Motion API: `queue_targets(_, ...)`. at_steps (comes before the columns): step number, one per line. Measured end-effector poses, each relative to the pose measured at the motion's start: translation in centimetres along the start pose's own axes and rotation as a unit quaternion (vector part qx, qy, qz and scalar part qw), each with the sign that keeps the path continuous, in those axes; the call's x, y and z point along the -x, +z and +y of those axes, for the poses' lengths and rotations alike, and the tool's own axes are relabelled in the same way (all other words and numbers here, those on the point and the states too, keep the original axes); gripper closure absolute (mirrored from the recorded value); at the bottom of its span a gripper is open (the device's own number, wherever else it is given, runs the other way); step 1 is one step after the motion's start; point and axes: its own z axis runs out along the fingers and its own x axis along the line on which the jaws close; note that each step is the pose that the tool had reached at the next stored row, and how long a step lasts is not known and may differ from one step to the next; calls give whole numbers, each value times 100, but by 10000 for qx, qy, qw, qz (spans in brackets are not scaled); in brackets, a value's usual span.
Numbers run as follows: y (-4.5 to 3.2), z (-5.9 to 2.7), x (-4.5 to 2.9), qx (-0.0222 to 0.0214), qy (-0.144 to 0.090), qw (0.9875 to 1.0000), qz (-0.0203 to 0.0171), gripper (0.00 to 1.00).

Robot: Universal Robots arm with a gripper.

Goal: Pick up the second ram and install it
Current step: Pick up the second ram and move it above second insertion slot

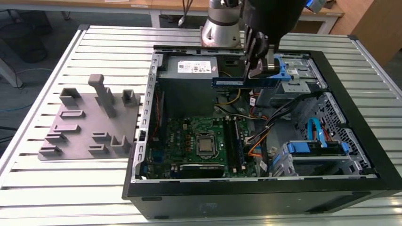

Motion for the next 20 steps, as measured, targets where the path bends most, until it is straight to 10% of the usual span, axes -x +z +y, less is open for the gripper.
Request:
queue_targets(11,29,-373,8,33,1,10000,-1,86)
queue_targets(20,46,-386,7,39,2,10000,-7,86)
